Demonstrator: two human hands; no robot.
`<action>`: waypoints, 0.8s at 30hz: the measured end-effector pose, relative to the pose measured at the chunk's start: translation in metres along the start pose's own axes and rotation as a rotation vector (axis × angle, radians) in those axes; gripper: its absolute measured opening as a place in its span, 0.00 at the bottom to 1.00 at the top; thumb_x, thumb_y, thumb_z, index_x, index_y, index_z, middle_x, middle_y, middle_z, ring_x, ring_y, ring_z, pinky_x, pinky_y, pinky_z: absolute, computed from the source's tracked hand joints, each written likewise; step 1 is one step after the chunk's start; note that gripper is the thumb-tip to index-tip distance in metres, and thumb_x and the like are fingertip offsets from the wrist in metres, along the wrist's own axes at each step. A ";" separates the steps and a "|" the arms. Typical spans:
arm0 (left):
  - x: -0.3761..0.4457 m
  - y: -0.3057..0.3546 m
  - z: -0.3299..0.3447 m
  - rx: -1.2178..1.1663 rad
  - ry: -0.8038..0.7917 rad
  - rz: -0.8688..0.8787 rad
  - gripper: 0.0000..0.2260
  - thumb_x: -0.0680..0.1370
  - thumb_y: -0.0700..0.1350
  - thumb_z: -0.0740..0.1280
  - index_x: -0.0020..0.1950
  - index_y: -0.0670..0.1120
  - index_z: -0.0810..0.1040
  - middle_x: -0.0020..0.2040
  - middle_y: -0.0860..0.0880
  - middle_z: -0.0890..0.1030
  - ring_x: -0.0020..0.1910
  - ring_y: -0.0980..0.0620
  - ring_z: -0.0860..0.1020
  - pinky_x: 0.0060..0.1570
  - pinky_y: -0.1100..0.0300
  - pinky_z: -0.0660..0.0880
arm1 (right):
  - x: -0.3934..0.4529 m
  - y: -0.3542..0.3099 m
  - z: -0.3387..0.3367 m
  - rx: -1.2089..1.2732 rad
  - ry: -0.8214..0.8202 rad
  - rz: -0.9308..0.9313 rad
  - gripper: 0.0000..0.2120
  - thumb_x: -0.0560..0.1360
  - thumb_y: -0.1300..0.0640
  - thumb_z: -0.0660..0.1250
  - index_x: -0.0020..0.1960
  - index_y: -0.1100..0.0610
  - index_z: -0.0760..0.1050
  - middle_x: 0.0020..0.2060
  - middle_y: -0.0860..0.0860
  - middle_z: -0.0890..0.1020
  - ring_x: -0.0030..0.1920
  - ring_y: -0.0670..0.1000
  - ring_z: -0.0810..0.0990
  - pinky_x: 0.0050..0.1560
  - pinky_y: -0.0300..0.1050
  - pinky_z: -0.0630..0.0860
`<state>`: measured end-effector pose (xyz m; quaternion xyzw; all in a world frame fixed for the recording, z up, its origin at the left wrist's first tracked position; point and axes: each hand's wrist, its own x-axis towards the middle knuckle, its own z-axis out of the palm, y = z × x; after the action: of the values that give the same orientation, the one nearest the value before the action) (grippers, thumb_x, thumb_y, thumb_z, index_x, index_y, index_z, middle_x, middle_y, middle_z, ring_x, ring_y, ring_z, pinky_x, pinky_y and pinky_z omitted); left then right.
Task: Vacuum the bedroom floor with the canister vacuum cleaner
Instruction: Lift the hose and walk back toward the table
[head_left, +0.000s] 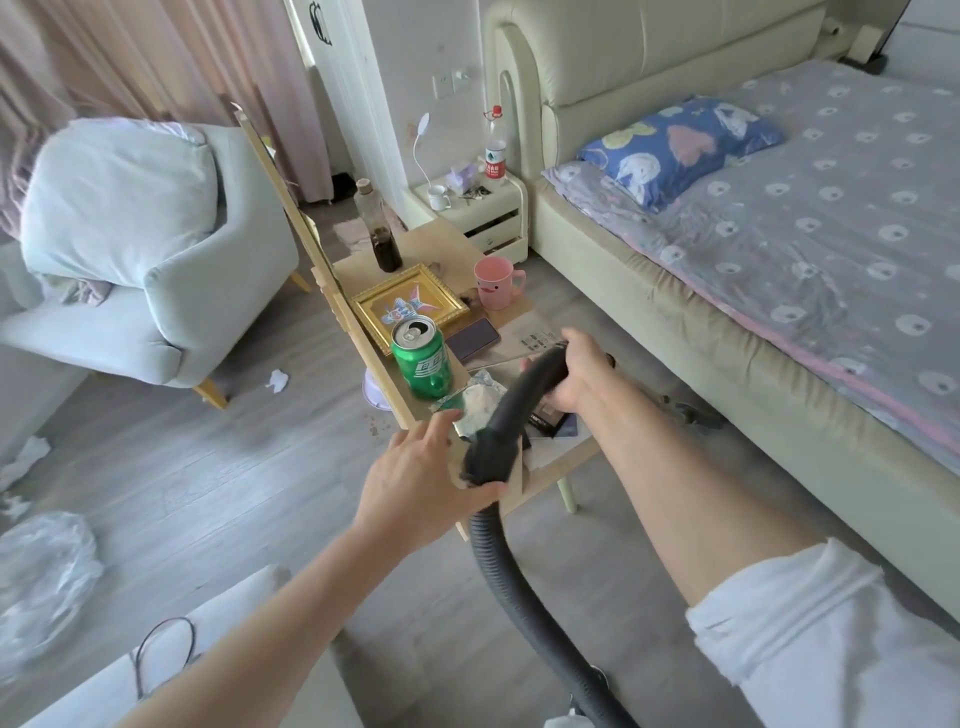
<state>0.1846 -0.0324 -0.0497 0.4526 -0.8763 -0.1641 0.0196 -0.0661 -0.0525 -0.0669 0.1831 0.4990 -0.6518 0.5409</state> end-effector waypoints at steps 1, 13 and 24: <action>-0.003 0.006 0.004 0.021 0.036 0.013 0.42 0.65 0.77 0.63 0.74 0.58 0.63 0.63 0.55 0.79 0.60 0.49 0.76 0.55 0.51 0.77 | 0.002 0.000 -0.006 0.037 0.026 -0.025 0.15 0.76 0.50 0.68 0.51 0.62 0.71 0.45 0.60 0.79 0.43 0.58 0.80 0.34 0.51 0.82; -0.009 0.030 0.016 -0.009 0.083 0.138 0.25 0.75 0.68 0.67 0.67 0.56 0.73 0.62 0.54 0.79 0.61 0.49 0.76 0.60 0.52 0.74 | -0.002 -0.002 -0.070 -0.281 0.163 -0.143 0.18 0.77 0.50 0.67 0.62 0.58 0.70 0.49 0.59 0.78 0.50 0.60 0.80 0.44 0.55 0.79; 0.024 0.104 0.074 -0.067 -0.161 0.036 0.37 0.79 0.54 0.69 0.80 0.50 0.51 0.59 0.45 0.75 0.52 0.42 0.80 0.45 0.51 0.77 | 0.035 -0.029 -0.069 -0.126 0.012 -0.159 0.12 0.78 0.56 0.67 0.55 0.62 0.71 0.49 0.61 0.79 0.51 0.61 0.81 0.56 0.56 0.79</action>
<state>0.0747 0.0240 -0.0908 0.4210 -0.8771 -0.2290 -0.0328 -0.1246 -0.0146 -0.1111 0.1122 0.5552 -0.6590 0.4948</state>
